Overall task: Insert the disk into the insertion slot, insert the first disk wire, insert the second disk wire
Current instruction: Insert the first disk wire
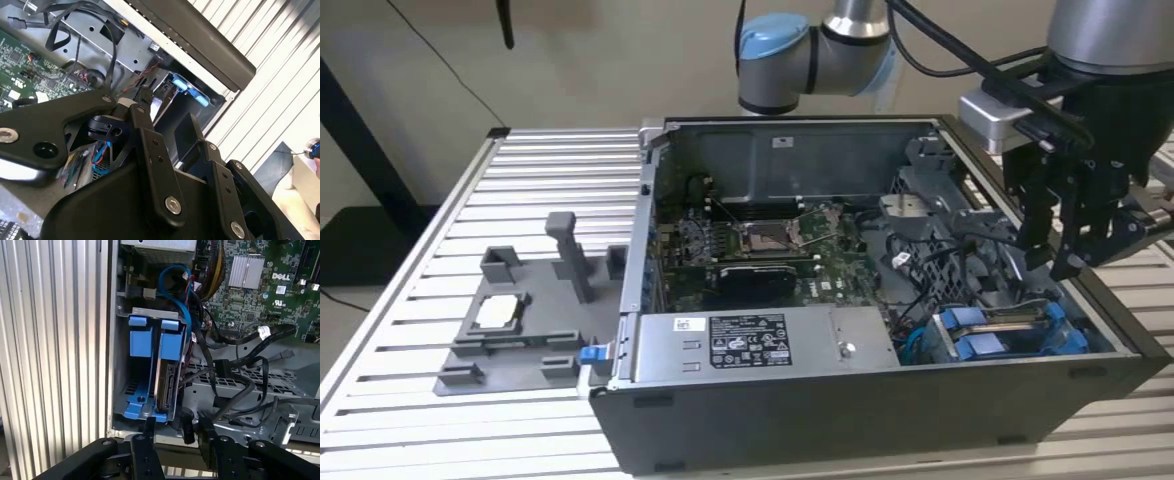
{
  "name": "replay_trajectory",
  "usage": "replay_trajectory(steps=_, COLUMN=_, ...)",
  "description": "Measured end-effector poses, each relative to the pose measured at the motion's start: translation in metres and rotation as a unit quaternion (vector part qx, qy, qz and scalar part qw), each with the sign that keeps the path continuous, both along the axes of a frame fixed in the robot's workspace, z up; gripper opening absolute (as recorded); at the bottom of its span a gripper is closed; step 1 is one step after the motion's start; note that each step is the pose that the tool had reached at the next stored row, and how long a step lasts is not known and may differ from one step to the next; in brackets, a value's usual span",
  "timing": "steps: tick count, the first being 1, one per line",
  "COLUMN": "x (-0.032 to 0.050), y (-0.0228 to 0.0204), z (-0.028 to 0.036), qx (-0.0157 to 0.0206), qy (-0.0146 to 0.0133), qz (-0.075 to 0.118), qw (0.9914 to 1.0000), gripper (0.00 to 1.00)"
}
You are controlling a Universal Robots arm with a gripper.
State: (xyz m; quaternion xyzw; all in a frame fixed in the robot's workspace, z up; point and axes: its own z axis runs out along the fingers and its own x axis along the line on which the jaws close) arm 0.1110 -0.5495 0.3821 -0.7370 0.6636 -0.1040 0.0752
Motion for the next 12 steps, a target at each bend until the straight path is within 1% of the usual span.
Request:
replay_trajectory(steps=1, x=0.0, y=0.0001, z=-0.0003, qx=0.0, qy=-0.0002, qz=0.0, qw=1.0, gripper=0.47)
replay_trajectory(steps=4, x=-0.0001, y=0.0008, z=-0.001, qx=-0.0017, qy=-0.0002, qz=0.0, qw=1.0, gripper=0.47)
replay_trajectory(steps=10, x=-0.0001, y=0.0008, z=-0.0009, qx=-0.0018, qy=-0.0002, qz=0.0, qw=1.0, gripper=0.47)
replay_trajectory(steps=11, x=-0.0001, y=0.0008, z=-0.0009, qx=-0.0018, qy=-0.0003, qz=0.0, qw=1.0, gripper=0.45)
replay_trajectory(steps=12, x=-0.0001, y=0.0008, z=-0.0009, qx=-0.0018, qy=-0.0002, qz=0.0, qw=1.0, gripper=0.45)
